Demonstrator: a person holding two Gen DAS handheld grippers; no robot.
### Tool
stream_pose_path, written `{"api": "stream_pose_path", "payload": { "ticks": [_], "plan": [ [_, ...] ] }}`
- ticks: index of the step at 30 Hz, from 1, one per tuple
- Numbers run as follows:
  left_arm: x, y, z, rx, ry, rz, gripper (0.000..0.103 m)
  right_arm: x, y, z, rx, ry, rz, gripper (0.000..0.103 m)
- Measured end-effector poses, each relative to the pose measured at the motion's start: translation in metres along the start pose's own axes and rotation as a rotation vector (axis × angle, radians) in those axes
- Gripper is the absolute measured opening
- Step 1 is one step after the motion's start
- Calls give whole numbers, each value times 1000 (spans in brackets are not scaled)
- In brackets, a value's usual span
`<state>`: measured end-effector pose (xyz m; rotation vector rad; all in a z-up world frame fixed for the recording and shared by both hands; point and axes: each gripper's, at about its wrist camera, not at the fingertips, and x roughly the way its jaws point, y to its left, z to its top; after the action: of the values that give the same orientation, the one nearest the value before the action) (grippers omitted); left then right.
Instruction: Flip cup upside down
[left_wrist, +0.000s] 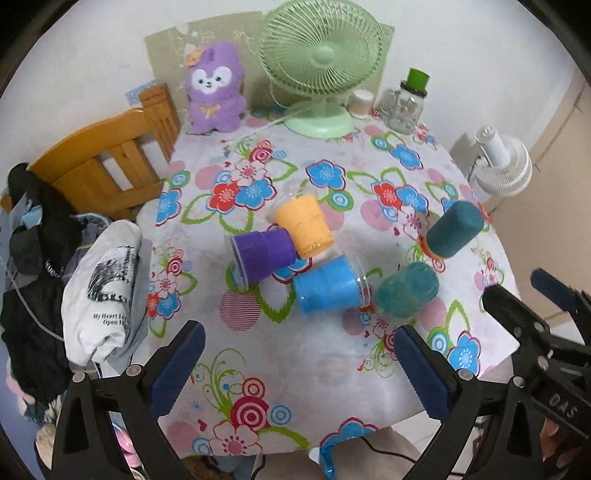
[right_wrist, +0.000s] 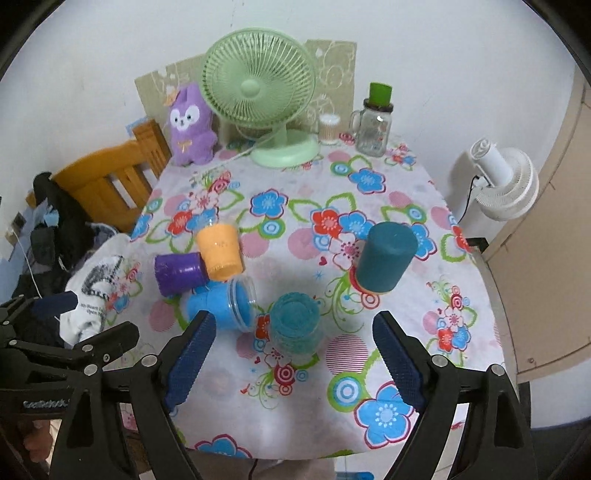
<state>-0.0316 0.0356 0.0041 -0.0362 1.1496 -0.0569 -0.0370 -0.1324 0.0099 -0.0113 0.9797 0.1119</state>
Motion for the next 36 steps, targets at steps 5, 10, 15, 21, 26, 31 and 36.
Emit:
{"api": "stream_pose_path", "payload": {
  "ticks": [5, 10, 15, 21, 26, 31, 36],
  "plan": [
    [-22, -11, -1, -38, -45, 7, 103, -26, -8, 2, -12, -54, 1, 94],
    [-37, -23, -3, -57, -84, 15, 103, -45, -17, 7, -29, -111, 8, 95],
    [-50, -32, -5, -67, -124, 27, 103, -60, -30, 10, -28, -158, 18, 97],
    [-65, -38, -6, -77, -159, 34, 103, -70, -37, 11, -34, -191, 24, 99],
    [-77, -45, -9, -69, -184, 36, 103, -79, -44, 9, -31, -209, 23, 99],
    [-85, -55, -13, -55, -208, 25, 103, -88, -52, 3, -17, -224, 8, 99],
    [-82, -63, -16, -42, -197, 19, 103, -91, -58, -2, -5, -222, 0, 99]
  ]
}}
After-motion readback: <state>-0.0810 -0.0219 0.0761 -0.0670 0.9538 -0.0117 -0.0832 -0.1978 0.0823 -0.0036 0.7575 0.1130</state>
